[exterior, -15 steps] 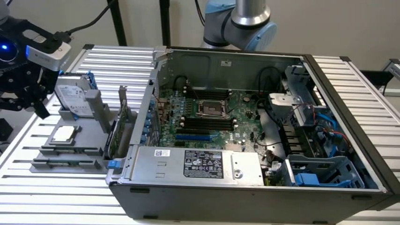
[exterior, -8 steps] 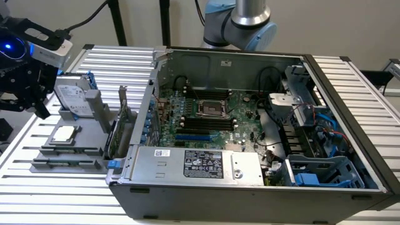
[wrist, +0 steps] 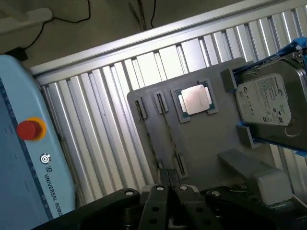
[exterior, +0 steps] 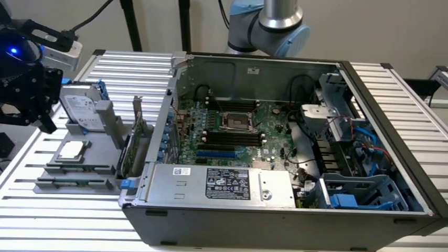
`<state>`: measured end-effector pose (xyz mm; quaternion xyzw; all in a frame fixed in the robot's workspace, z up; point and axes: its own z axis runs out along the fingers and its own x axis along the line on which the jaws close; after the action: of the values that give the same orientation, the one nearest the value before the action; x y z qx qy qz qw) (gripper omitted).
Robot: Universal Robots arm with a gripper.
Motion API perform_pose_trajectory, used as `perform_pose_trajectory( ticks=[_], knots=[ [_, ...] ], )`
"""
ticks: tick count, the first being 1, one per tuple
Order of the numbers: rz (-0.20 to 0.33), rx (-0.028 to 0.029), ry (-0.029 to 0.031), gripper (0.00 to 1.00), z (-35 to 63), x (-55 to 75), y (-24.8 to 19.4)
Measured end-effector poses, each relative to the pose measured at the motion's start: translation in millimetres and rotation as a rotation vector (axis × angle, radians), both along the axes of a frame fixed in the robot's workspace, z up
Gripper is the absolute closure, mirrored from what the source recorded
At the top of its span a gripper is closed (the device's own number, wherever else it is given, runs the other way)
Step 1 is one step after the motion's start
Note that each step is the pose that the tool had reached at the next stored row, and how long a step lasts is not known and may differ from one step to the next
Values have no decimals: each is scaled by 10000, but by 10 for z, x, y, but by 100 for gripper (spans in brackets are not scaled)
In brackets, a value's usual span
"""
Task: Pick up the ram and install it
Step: 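Pick up the ram and move it above insertion slot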
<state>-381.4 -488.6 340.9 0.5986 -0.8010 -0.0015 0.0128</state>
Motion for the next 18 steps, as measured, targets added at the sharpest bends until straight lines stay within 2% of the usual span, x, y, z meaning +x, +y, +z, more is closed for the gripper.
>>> perform_pose_trajectory(
  ticks=[1,4,9,11,13,14,16,18],
  knots=[
    [369,1,0,89,-2,0,0],
    [912,8,-4,89,-5,0,0],
    [1559,42,-40,89,-9,-1,0],
    [1629,125,-56,89,-15,-1,-13],
    [1639,232,-65,89,-23,0,-55],
    [1640,267,-66,89,-26,0,-82],
    [1647,302,-69,89,-33,0,-127],
    [1669,310,-70,89,-48,0,-155]
  ],
)
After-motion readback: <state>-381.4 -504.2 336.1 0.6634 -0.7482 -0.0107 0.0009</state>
